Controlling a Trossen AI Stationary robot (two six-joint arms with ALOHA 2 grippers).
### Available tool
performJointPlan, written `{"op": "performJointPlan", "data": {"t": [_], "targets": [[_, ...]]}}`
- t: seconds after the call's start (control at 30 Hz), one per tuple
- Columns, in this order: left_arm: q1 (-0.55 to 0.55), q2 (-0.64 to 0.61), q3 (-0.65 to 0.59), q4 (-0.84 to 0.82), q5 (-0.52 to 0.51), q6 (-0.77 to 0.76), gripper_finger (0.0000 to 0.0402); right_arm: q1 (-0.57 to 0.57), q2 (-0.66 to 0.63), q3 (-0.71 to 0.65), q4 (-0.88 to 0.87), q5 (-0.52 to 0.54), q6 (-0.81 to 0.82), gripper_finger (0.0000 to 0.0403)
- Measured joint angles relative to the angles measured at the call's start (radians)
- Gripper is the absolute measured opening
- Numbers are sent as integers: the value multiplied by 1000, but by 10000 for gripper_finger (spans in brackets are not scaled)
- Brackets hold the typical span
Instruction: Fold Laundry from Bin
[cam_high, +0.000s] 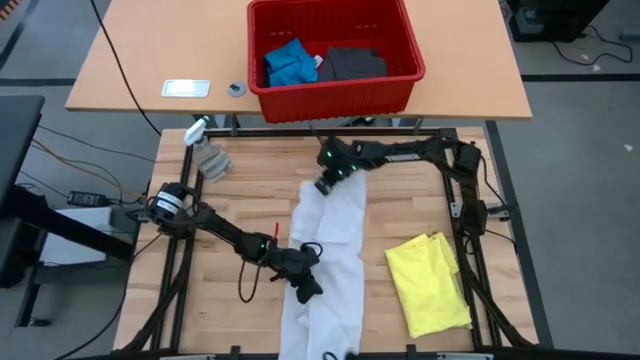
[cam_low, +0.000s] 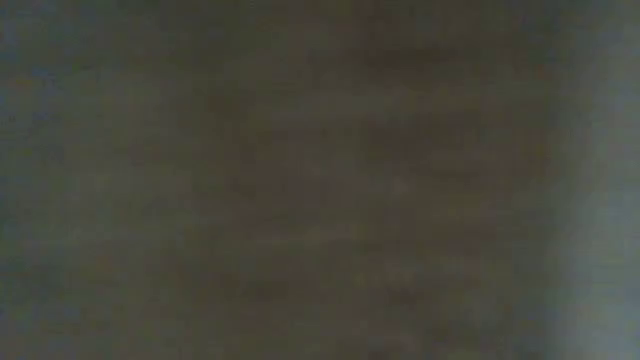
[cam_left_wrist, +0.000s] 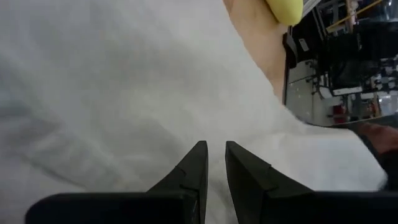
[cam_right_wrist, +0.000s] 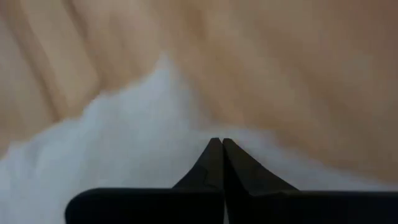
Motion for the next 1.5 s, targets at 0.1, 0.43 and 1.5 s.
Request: {"op": "performJointPlan", "data": {"t": [0.1, 0.43, 1.5], "targets": [[1, 0, 0, 2, 2, -33, 62, -10, 45, 140, -55, -10, -29, 0], [35, -63, -11, -60, -3, -42, 40, 50, 36, 399, -310, 11, -43, 0], [90, -674, -9, -775, -296, 284, 23, 374, 21, 364, -488, 165, 265, 1]]}}
